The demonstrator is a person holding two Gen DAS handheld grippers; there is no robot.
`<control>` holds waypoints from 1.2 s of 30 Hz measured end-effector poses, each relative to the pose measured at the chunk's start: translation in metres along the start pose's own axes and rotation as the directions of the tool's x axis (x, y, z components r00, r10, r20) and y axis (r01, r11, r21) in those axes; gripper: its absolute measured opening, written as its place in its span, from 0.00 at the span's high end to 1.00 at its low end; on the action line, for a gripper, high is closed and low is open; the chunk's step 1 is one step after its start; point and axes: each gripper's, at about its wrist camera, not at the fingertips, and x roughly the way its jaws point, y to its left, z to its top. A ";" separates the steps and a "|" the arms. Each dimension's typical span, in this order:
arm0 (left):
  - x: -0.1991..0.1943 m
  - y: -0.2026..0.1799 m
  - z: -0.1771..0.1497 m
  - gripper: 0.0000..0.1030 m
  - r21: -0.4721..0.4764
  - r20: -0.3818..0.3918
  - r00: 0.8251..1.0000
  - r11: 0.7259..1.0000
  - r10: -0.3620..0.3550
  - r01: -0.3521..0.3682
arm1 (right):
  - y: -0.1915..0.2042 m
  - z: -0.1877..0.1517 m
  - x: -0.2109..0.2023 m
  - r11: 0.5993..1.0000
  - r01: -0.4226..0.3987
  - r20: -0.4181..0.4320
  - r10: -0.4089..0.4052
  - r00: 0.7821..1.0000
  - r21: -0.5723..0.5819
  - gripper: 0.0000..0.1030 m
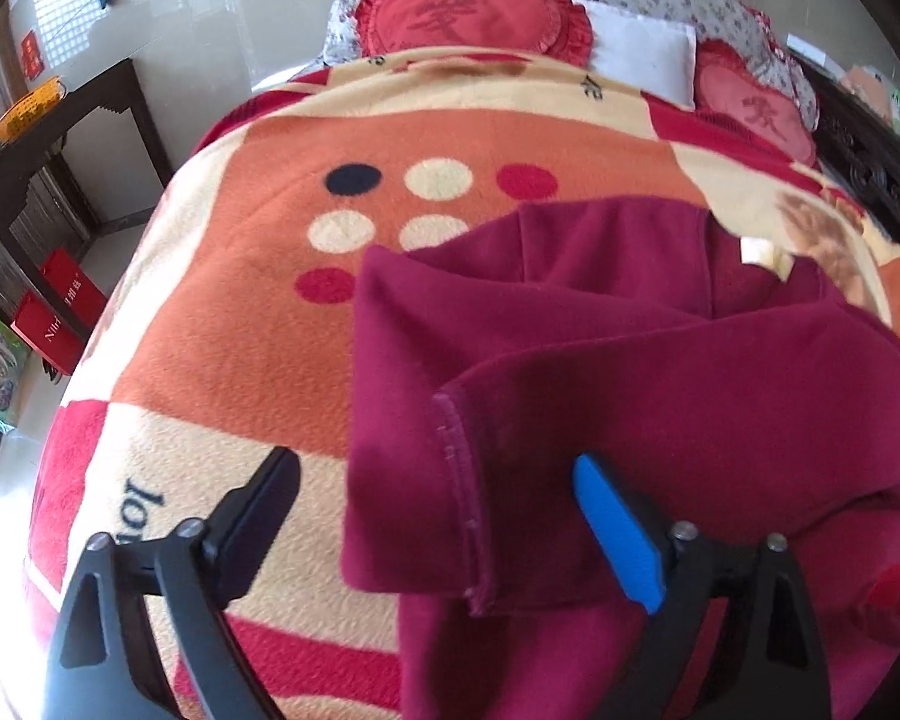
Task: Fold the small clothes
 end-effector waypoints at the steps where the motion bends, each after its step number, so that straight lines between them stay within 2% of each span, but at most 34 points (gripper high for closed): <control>1: 0.002 -0.002 0.000 0.09 0.002 -0.005 1.000 1.000 0.001 -0.001 | -0.001 -0.002 0.016 0.999 -0.007 -0.004 0.007 1.000 0.032 0.72; 4: 0.004 -0.005 0.000 0.09 0.007 -0.011 1.000 1.000 0.014 -0.014 | -0.019 -0.006 0.036 0.989 -0.069 -0.009 0.071 0.997 0.132 0.73; 5: 0.004 -0.005 0.000 0.09 0.008 -0.013 1.000 1.000 0.015 -0.015 | -0.026 -0.006 0.041 0.977 -0.104 -0.005 0.107 0.994 0.185 0.76; 6: 0.004 -0.004 0.000 0.09 0.009 -0.017 1.000 1.000 0.015 -0.015 | -0.028 -0.004 0.043 0.970 -0.127 0.009 0.128 0.992 0.206 0.95; 7: 0.005 -0.004 0.000 0.09 0.009 -0.021 1.000 1.000 0.016 -0.015 | -0.027 -0.003 0.039 0.969 -0.134 0.030 0.131 0.991 0.205 1.00; 9: 0.005 -0.002 -0.001 0.09 0.013 -0.024 1.000 1.000 0.015 -0.015 | -0.013 0.001 0.019 0.990 -0.083 0.110 0.071 0.991 0.113 1.00; 11: 0.006 -0.002 -0.002 0.09 0.019 -0.025 1.000 1.000 0.018 -0.018 | 0.006 0.004 -0.006 1.000 -0.015 0.189 0.017 0.982 -0.010 1.00; 12: 0.008 -0.003 -0.002 0.09 0.020 -0.029 0.999 1.000 0.019 -0.018 | 0.014 0.005 -0.016 0.997 0.047 0.222 -0.031 0.975 -0.069 1.00; 13: 0.010 -0.003 -0.003 0.09 0.020 -0.034 0.999 1.000 0.018 -0.017 | 0.019 0.007 -0.017 0.987 0.112 0.238 -0.083 0.968 -0.112 1.00; 14: 0.012 -0.005 -0.004 0.09 0.018 -0.041 0.999 1.000 0.013 -0.012 | 0.022 0.007 -0.008 0.965 0.214 0.235 -0.174 0.956 -0.154 1.00; 15: 0.013 -0.005 -0.004 0.09 0.018 -0.044 0.999 1.000 0.012 -0.011 | 0.020 0.007 -0.001 0.951 0.261 0.219 -0.222 0.950 -0.167 1.00; 16: 0.013 -0.007 -0.005 0.09 0.021 -0.044 0.999 1.000 0.021 -0.020 | 0.015 0.006 0.013 0.949 0.273 0.176 -0.244 0.954 -0.159 1.00; 18: 0.014 -0.010 -0.006 0.09 0.031 -0.037 0.999 0.999 0.035 -0.034 | -0.001 0.002 0.022 0.964 0.247 0.123 -0.234 0.964 -0.101 1.00; 20: 0.013 -0.010 -0.006 0.09 0.031 -0.037 0.999 0.999 0.036 -0.035 | -0.012 -0.005 0.010 0.981 0.193 0.148 -0.190 0.971 -0.005 0.99; 22: 0.013 -0.009 -0.006 0.09 0.032 -0.038 0.999 0.999 0.036 -0.035 | -0.014 -0.015 -0.008 0.990 0.137 0.183 -0.143 0.973 0.045 0.94; 25: 0.013 -0.012 -0.004 0.09 0.038 -0.034 0.998 0.998 0.045 -0.043 | 0.001 -0.036 -0.028 0.998 0.055 0.200 -0.056 0.978 0.013 0.88; 27: 0.012 -0.014 -0.005 0.09 0.046 -0.028 0.998 0.998 0.055 -0.054 | 0.010 -0.046 -0.023 1.000 -0.025 0.163 0.025 0.986 -0.006 0.83; 28: 0.011 -0.016 -0.006 0.09 0.050 -0.026 0.998 0.997 0.060 -0.058 | 0.015 -0.048 -0.010 1.000 -0.023 0.117 0.025 0.993 -0.015 0.83; 30: 0.007 -0.018 -0.008 0.09 0.055 -0.025 0.998 0.997 0.062 -0.061 | 0.017 -0.049 0.010 0.998 0.066 0.063 -0.065 0.996 -0.017 0.83; 31: 0.003 -0.018 -0.009 0.09 0.057 -0.024 0.998 0.997 0.061 -0.060 | 0.017 -0.049 0.016 0.996 0.085 0.045 -0.084 0.995 -0.017 0.83; 34: -0.014 -0.018 -0.014 0.09 0.059 -0.008 0.999 0.997 0.045 -0.044 | 0.020 -0.051 -0.002 1.000 0.024 0.091 -0.025 0.996 0.010 0.83; 36: -0.026 -0.016 -0.018 0.09 0.057 0.004 0.999 0.998 0.032 -0.032 | 0.026 -0.055 -0.028 1.000 -0.015 0.126 0.016 0.992 -0.010 0.83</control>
